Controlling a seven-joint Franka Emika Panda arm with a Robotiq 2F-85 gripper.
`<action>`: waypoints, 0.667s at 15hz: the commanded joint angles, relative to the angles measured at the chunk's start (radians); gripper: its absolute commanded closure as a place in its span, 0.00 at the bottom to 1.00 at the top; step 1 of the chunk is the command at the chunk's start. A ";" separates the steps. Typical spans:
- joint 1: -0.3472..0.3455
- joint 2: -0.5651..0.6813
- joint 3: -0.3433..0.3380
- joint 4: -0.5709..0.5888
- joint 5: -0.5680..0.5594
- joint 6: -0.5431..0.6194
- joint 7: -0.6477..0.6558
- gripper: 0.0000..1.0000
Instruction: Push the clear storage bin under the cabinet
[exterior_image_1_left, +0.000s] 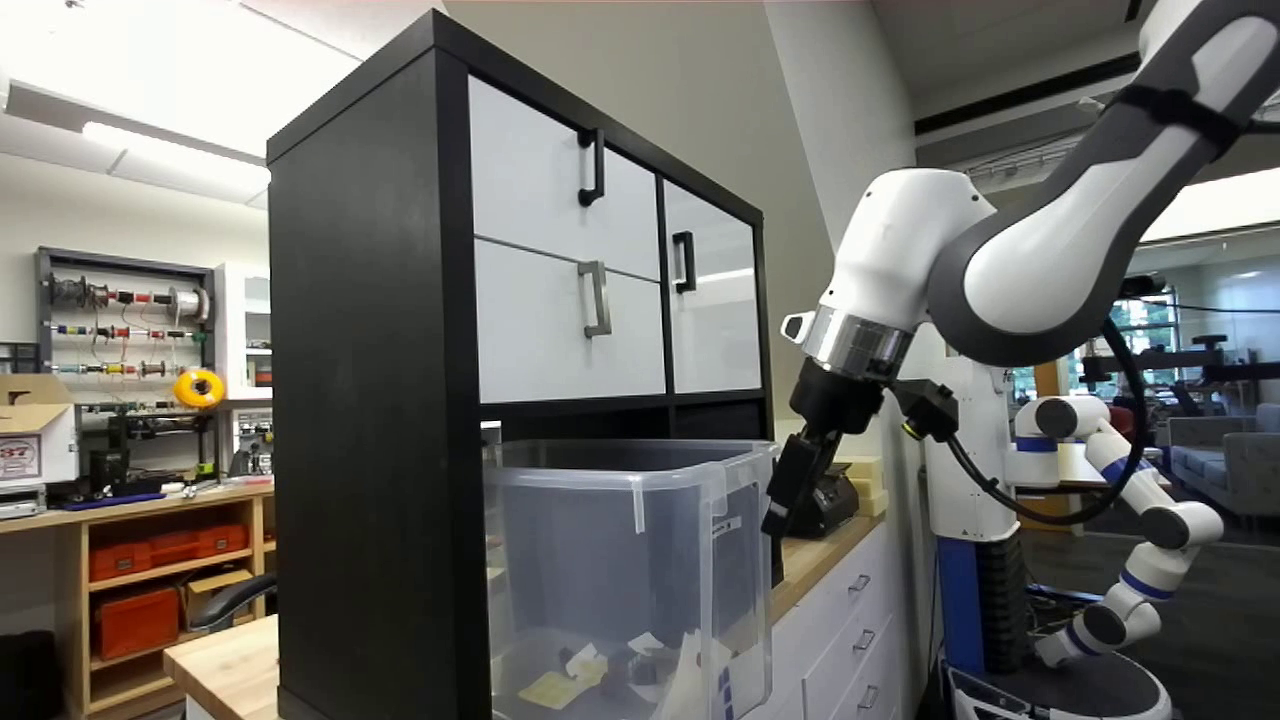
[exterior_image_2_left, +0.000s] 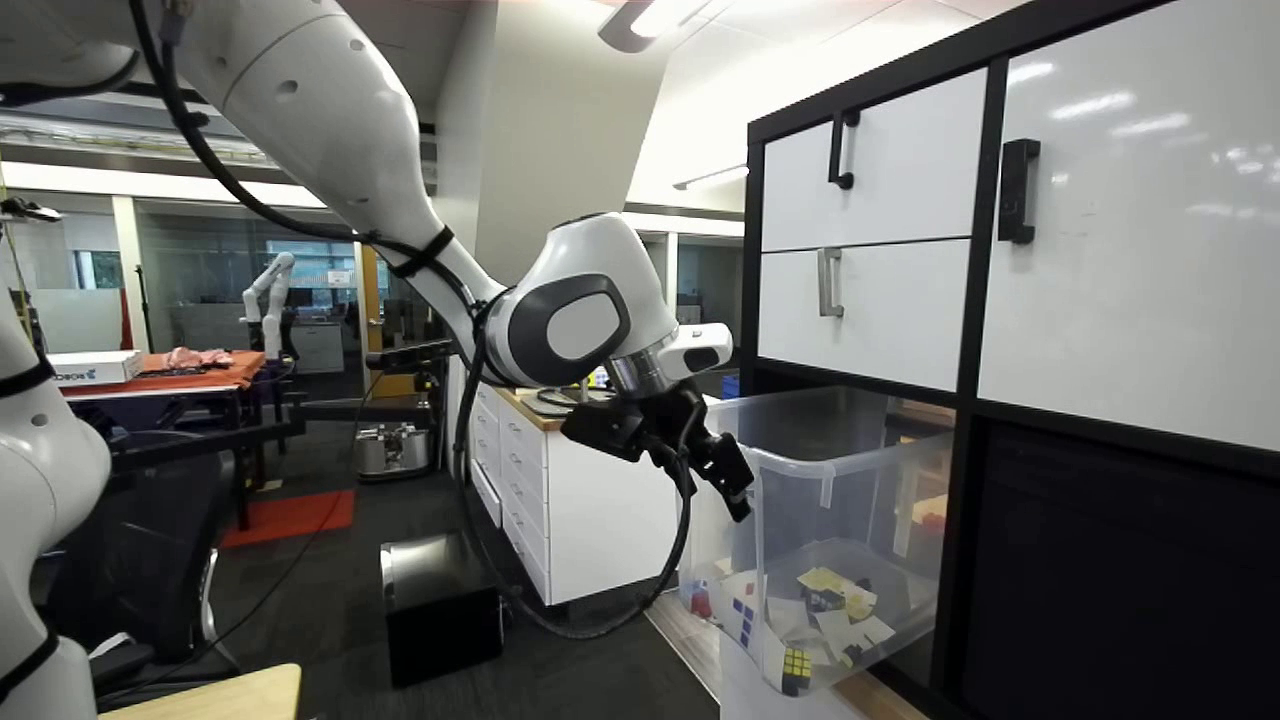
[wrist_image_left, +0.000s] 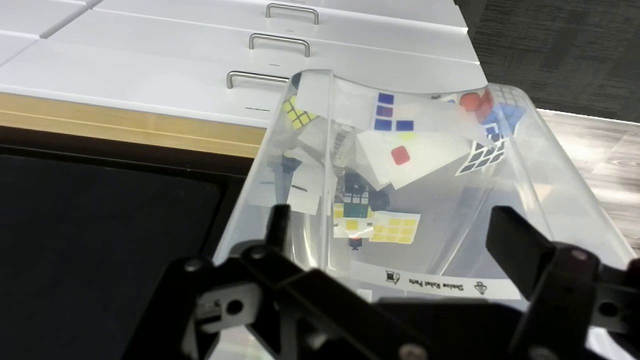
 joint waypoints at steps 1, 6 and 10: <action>-0.009 0.073 -0.021 0.020 -0.013 0.087 -0.048 0.00; -0.002 0.149 -0.039 0.061 0.003 0.151 -0.098 0.00; 0.000 0.186 -0.030 0.104 -0.004 0.165 -0.103 0.00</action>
